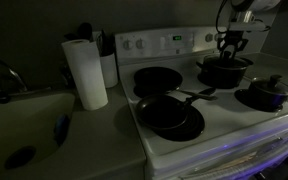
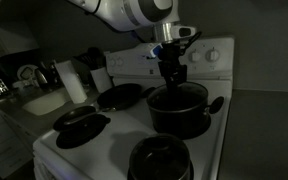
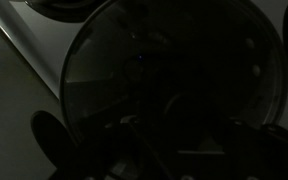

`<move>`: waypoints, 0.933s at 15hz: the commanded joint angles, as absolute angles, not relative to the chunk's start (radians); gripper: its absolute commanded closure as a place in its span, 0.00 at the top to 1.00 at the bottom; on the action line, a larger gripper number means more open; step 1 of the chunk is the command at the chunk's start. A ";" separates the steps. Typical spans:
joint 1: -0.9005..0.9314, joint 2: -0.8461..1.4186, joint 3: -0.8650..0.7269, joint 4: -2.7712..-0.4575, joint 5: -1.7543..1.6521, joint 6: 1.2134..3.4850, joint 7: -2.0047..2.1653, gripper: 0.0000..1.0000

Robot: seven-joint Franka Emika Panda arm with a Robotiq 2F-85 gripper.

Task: Uncover the pot on the right

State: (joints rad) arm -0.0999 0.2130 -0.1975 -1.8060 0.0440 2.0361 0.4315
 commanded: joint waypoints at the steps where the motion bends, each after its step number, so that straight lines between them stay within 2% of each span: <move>1: -0.116 0.223 -0.188 -1.801 0.047 2.028 0.406 0.30; 3: -0.113 0.217 -0.187 -1.802 0.035 2.021 0.399 0.16; 4: -0.112 0.212 -0.184 -1.802 0.034 2.005 0.386 0.14; 14: -0.110 0.135 -0.155 -1.815 0.040 1.873 0.193 0.14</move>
